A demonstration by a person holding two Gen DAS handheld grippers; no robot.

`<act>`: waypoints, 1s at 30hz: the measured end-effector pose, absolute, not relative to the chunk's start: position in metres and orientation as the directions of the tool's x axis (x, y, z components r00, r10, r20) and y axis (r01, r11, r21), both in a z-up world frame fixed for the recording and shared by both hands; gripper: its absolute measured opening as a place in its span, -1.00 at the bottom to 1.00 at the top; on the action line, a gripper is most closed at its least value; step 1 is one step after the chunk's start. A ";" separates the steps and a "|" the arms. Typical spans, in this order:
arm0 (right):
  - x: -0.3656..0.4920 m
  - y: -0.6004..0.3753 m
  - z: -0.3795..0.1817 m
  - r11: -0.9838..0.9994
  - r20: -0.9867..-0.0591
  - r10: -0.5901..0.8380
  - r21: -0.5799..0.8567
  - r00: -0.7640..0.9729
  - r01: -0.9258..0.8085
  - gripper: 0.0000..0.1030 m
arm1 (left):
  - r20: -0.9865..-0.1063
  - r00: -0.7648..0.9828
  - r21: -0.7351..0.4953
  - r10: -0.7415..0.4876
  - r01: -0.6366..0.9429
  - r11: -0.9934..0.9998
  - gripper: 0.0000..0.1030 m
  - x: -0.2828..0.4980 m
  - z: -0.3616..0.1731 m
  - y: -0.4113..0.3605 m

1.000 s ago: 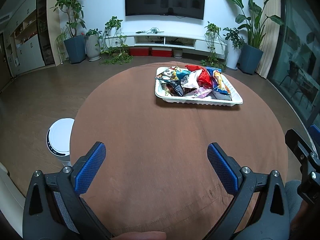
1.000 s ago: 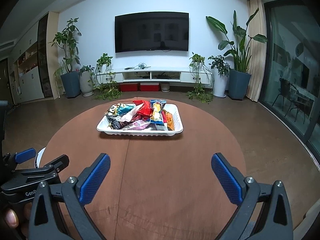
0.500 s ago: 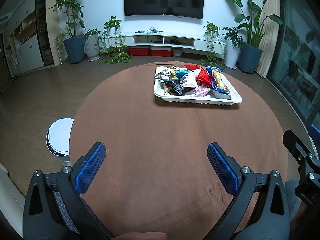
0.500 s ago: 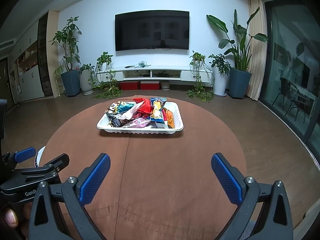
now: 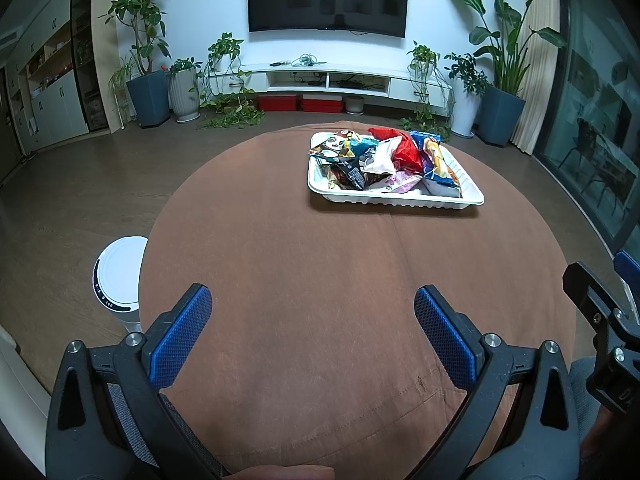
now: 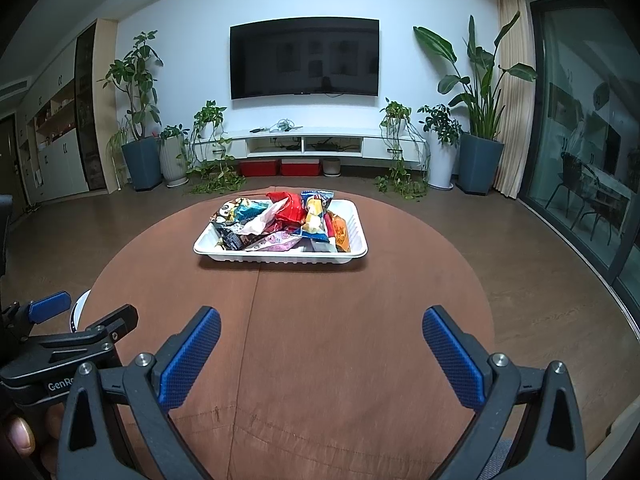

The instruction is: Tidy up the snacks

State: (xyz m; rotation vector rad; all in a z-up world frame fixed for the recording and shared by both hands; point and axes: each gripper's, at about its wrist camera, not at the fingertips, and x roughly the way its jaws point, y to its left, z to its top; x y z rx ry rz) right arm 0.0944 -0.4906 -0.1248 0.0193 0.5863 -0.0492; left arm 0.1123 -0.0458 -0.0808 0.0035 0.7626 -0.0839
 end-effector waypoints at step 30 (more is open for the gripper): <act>0.093 -0.491 -0.122 0.999 -0.556 -0.041 0.004 0.830 0.052 1.00 | -0.692 0.718 -0.025 -0.075 0.080 0.996 0.99 0.111 -0.080 -0.047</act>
